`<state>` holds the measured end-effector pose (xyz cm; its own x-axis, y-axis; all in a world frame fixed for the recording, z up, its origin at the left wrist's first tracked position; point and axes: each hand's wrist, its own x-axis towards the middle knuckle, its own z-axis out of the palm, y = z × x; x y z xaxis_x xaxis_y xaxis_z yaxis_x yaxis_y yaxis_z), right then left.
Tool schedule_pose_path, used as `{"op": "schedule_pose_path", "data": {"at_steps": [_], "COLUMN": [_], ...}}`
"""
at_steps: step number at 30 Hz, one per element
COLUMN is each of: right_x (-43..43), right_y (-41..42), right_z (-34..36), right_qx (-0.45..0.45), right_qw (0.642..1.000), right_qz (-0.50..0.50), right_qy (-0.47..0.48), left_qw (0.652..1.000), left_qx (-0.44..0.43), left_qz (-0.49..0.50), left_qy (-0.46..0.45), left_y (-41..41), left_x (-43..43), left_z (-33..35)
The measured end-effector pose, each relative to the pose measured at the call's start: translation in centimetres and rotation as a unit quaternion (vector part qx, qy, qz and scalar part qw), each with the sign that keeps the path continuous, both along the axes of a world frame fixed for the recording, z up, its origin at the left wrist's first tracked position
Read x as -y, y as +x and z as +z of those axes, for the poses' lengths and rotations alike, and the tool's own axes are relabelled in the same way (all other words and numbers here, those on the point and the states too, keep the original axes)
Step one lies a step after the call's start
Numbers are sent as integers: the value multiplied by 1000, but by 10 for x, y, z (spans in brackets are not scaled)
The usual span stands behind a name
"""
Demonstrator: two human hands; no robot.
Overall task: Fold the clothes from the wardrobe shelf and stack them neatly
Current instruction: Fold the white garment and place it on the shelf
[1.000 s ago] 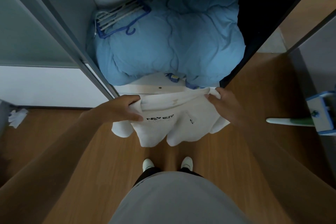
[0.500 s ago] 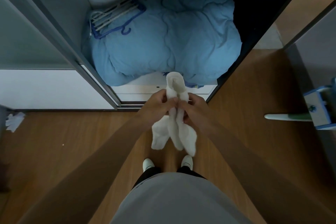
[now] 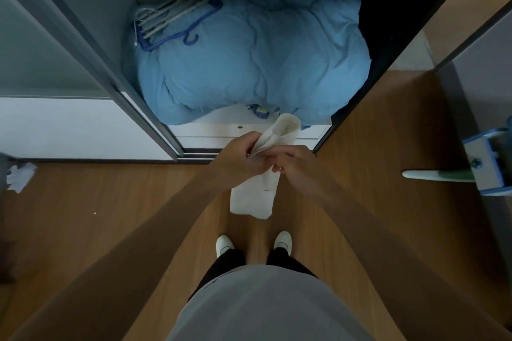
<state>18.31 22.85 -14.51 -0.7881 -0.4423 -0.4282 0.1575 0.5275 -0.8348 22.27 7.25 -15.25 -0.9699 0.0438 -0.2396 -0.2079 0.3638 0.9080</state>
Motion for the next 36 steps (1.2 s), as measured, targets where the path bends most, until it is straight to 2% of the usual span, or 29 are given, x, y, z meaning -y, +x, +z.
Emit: {"op": "schedule_pose_path", "data": {"at_steps": [2, 6, 9, 11, 15, 17, 22, 28, 31, 36], "right_x": [-1, -12, -16, -17, -10, -9, -2, 4, 7, 15], "right_y": [-2, -2, 1, -1, -15, -21, -24, -21, -23, -23], "right_z": [4, 5, 10, 15, 19, 18, 18, 21, 29, 38], "right_qx": [-26, -160, -333, -379, -340, -303, -309, -251, -218, -217], "right_qw": [999, 983, 940, 923, 919, 929, 935, 963, 973, 973], "right_qz": [21, 78, 43, 33, 177, 196, 163, 97, 69, 75], "right_qy": [1, 53, 68, 64, 90, 85, 68, 2, -20, -34], "left_qw": [1000, 996, 994, 994, 990, 989, 996, 995, 997, 998], "left_qx": [-4, 1, -27, -44, -80, -99, -81, -89, -68, -40], "left_qz": [-23, -77, -61, -50, -84, -87, -13, 10, 1, -10], "left_qy": [-11, -43, -83, -91, -82, -64, 42, -43, -42, -39], "left_y": [-3, -8, -10, -10, -9, -7, 3, 19, 20, 15], "left_x": [-1, 7, 11, 13, 17, 21, 38, 63, 67, 64], "left_z": [6, 12, 13, 13, 17, 20, 15, -4, -10, -18]}}
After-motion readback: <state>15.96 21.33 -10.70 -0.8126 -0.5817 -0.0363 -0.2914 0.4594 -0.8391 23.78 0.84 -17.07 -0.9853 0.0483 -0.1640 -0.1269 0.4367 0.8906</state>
